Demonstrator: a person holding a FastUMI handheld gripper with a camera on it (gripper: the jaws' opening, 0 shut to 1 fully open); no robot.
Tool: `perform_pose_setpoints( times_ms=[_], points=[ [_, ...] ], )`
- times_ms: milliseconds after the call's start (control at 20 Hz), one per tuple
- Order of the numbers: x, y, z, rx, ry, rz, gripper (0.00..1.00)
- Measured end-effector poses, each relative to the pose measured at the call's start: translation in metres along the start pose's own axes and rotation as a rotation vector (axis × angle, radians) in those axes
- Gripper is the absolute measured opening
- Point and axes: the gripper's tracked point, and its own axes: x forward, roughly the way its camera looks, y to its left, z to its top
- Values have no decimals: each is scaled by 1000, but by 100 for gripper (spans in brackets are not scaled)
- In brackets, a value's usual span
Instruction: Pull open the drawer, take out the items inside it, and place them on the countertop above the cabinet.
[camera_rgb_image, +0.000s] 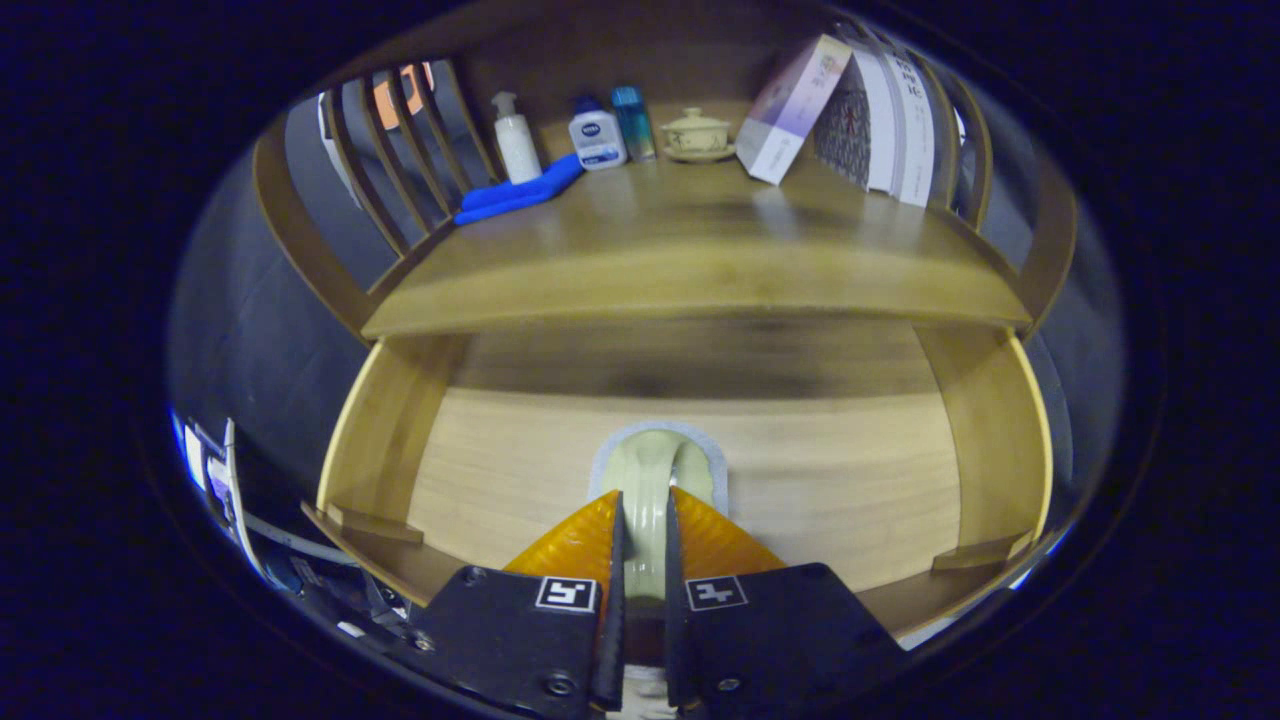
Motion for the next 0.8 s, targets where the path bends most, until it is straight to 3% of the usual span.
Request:
perform_pose_setpoints(
  times_ms=[450, 800],
  points=[
    [-49, 10, 65, -23, -109, 16, 19],
    [-44, 8, 141, -13, -150, -7, 19]
  ],
)
